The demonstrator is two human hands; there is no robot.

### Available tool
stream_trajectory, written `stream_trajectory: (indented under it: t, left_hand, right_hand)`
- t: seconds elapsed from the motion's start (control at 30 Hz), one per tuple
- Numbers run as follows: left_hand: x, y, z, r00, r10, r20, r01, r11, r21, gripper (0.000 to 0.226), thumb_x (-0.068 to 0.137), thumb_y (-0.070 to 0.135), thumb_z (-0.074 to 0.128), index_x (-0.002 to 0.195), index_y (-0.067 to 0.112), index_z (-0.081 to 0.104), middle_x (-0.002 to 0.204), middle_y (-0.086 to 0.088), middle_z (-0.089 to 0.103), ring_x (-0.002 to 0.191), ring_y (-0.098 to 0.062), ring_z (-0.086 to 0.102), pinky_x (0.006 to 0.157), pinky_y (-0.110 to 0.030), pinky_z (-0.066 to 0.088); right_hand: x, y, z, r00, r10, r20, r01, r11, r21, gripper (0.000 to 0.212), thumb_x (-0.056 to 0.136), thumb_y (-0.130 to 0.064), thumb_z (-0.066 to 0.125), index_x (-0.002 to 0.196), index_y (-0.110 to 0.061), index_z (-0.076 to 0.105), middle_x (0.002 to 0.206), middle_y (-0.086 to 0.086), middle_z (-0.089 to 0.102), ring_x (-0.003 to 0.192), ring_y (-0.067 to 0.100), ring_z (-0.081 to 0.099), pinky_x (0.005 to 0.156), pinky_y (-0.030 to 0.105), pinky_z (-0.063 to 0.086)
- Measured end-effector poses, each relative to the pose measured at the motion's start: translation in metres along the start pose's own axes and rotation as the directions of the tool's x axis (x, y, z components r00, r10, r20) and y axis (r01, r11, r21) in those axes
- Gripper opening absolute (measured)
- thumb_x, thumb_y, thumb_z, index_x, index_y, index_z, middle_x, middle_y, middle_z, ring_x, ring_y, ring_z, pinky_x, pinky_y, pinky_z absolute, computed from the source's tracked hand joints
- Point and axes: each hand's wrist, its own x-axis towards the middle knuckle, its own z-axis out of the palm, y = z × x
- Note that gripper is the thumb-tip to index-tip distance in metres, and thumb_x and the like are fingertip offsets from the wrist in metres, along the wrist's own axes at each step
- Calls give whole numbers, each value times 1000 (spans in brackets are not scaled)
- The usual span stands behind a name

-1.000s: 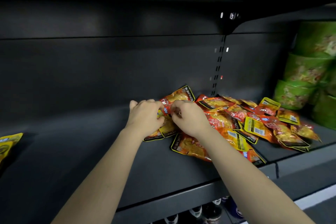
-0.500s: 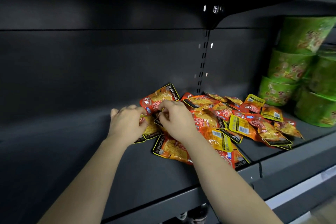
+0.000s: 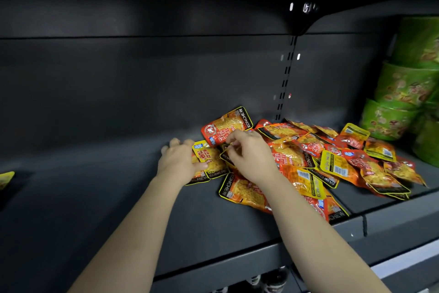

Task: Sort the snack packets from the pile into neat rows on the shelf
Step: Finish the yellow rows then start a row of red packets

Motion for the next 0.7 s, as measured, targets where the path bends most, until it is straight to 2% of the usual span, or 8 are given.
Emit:
stream_trajectory:
  t: [0.17,0.3,0.4,0.43,0.53,0.57,0.63,0.7]
  left_hand:
    - [0,-3,-6,994,-107,21,109,968,-224,75,68,30,86,133,23,49,128,-9,42,118,-29,49,98,-37,43]
    - [0,-8,-11,984,-174,-27,148,901,-407,60,67,6,83,120,24,60,127,-8,43,97,-19,49,83,-26,41]
    - [1,-13,-9,978,-206,-41,158,849,-504,43,70,-3,76,97,28,65,117,-5,58,99,-19,57,71,-28,46]
    - [1,-15,-9,978,-207,-28,161,832,-532,39,72,-6,72,87,30,66,111,-4,63,94,-19,61,67,-29,50]
    - [2,-21,-12,974,-222,-38,163,811,-562,41,77,-8,57,68,30,68,97,-3,69,84,-20,65,68,-30,53]
    - [2,-21,-15,971,-229,-73,154,828,-539,41,78,-6,53,69,29,71,97,-1,69,86,-21,65,69,-28,51]
    - [-2,-19,-23,956,-220,-195,112,887,-448,40,77,-2,49,82,28,75,99,-1,69,92,-24,63,74,-28,51]
    - [-7,-15,-28,924,-176,-340,26,915,-403,46,74,-4,45,92,26,75,96,-3,70,88,-26,64,75,-32,53]
  right_hand:
    - [0,1,1,1000,2,6,-2,1000,6,15,88,-19,58,102,-18,64,87,-1,64,96,21,51,74,36,48]
    - [0,2,1,1000,-1,15,1,1000,5,15,88,-18,58,101,-18,64,87,-1,64,95,22,51,75,36,48]
    - [0,1,1,1000,-6,10,6,1000,12,15,87,-18,58,100,-18,64,86,-1,65,93,22,52,74,35,48]
    - [-1,1,1,1000,-8,9,7,1000,16,15,87,-18,58,100,-18,65,86,-1,65,93,22,52,74,35,48]
    - [-1,1,1,1000,-7,5,7,1000,28,15,87,-17,58,100,-18,65,87,-1,65,93,21,52,74,34,48]
    - [-1,1,0,1000,-7,2,7,999,32,14,87,-17,58,100,-18,65,87,-1,65,93,21,52,74,34,48]
    - [-1,1,0,1000,-5,-5,5,999,35,14,87,-17,58,98,-19,65,88,-2,65,94,20,53,75,34,48]
    - [0,2,0,1000,-7,-10,8,999,41,12,87,-18,58,97,-19,66,88,-5,64,94,20,53,75,33,48]
